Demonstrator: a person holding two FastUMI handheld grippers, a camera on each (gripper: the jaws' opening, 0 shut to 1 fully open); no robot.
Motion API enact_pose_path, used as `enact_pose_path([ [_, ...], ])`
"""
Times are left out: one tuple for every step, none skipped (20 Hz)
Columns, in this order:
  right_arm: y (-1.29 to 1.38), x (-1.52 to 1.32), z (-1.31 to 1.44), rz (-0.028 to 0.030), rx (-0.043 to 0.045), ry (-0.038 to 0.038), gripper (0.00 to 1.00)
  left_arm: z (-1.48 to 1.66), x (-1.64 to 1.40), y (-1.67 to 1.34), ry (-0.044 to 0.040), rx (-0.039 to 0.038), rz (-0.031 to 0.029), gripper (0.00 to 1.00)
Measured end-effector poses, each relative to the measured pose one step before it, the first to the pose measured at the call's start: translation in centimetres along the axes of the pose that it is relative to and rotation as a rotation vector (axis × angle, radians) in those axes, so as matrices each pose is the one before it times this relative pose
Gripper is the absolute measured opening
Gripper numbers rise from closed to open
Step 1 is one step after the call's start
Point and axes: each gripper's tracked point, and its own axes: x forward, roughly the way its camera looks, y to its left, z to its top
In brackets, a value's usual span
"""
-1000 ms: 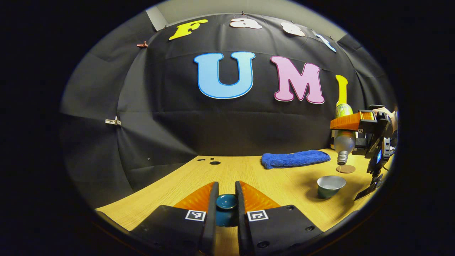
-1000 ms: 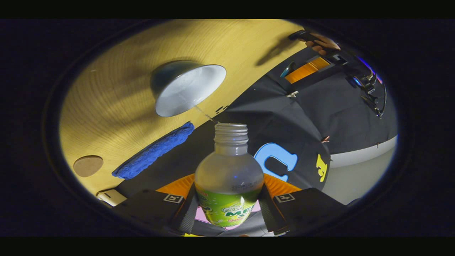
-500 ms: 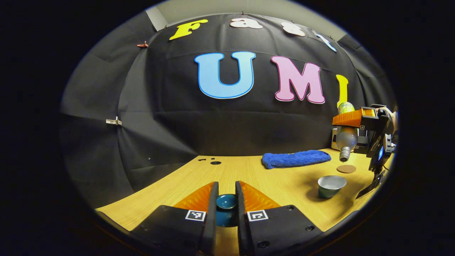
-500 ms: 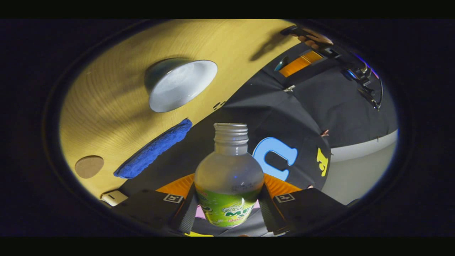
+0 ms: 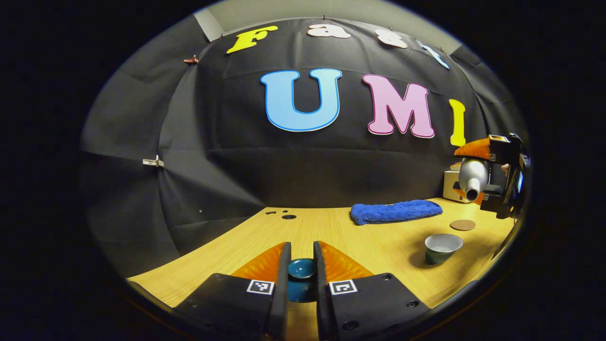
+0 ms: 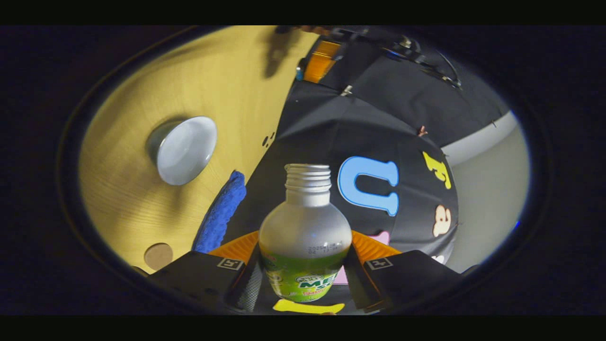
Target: Open the teacup lid with one hand, grasp the water bottle and pour water into the teacup with the other hand; after pouring, place the water bottle on the coaster and then close the teacup lid.
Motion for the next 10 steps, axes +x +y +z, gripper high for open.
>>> enact_pose_path([
  [-0.369,-0.407,-0.414,0.00569,0.04290,0.01859,0.78,0.045,-0.004,-0.005,0.00012,0.00002,0.00062,0.28],
  [-0.510,-0.495,-0.282,-0.00171,0.04863,0.01640,0.78,-0.109,0.032,-0.009,-0.00032,-0.00021,-0.00114,0.28],
  [-0.533,-0.460,-0.017,-0.00658,0.05928,0.00862,0.78,0.056,-0.014,-0.011,0.00040,0.00007,-0.00079,0.28],
  [-0.392,-0.457,-0.098,-0.00532,0.06807,0.01057,0.78,-0.020,-0.021,0.012,-0.00023,-0.00010,-0.00019,0.28],
  [-0.214,-0.401,-0.434,-0.00541,0.07482,0.01568,0.78,0.037,0.015,0.003,-0.00014,-0.00010,0.00053,0.28],
  [-0.057,-0.521,-0.397,-0.00048,0.07610,0.01485,0.78,-0.061,0.005,0.039,0.00012,0.00039,0.00291,0.28],
  [-0.151,-0.313,-0.334,-0.00124,0.07426,0.01757,0.78,0.017,0.016,0.054,0.00024,-0.00054,0.00375,0.28],
  [-0.083,-0.363,-0.374,0.00598,0.06953,0.02176,0.78,-0.032,-0.004,-0.037,0.00059,-0.00111,0.00156,0.28],
  [-0.250,-0.446,-0.479,0.00657,0.06975,0.01987,0.78,0.061,-0.054,-0.022,0.00011,-0.00042,-0.00004,0.28],
  [-0.266,-0.491,-0.423,0.00408,0.07436,0.01538,0.78,-0.037,0.018,0.032,-0.00030,-0.00006,-0.00029,0.28],
])
